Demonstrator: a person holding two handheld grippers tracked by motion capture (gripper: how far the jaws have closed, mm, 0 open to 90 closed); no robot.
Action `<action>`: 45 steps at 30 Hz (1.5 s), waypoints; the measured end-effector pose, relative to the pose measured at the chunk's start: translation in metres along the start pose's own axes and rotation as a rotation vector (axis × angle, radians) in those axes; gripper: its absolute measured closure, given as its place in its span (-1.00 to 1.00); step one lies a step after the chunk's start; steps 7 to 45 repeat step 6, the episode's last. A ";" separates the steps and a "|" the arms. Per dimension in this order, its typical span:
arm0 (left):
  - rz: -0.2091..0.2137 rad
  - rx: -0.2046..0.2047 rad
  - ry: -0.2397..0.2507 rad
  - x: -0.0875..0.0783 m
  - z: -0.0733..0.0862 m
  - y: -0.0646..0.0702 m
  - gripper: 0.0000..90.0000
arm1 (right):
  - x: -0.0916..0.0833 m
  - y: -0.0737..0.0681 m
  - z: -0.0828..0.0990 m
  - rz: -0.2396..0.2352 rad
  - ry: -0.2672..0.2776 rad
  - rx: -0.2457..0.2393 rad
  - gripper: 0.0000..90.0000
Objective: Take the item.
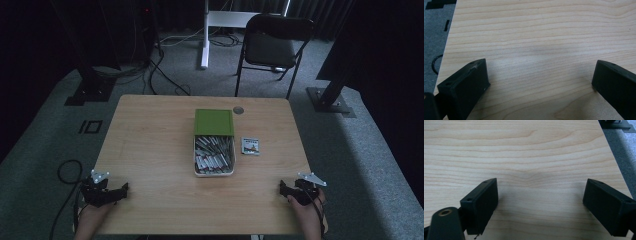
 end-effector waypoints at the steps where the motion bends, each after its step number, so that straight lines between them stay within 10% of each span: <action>1: 0.000 0.000 0.000 0.000 0.000 0.000 -0.97 | 0.000 0.000 0.000 0.000 0.000 -0.001 -0.72; 45: 0.000 0.000 0.000 0.000 0.000 0.000 -0.97 | 0.001 0.000 -0.001 0.006 0.001 0.004 -0.73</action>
Point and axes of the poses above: each handheld gripper's, and its own axes: x roughly forward along the jaws, z roughly out of its underside, y roughly to its right, the point moved 5 cm from there along x, roughly forward along the jaws, and after that the axes turned 8 degrees about -z, right-handed, at the moved point
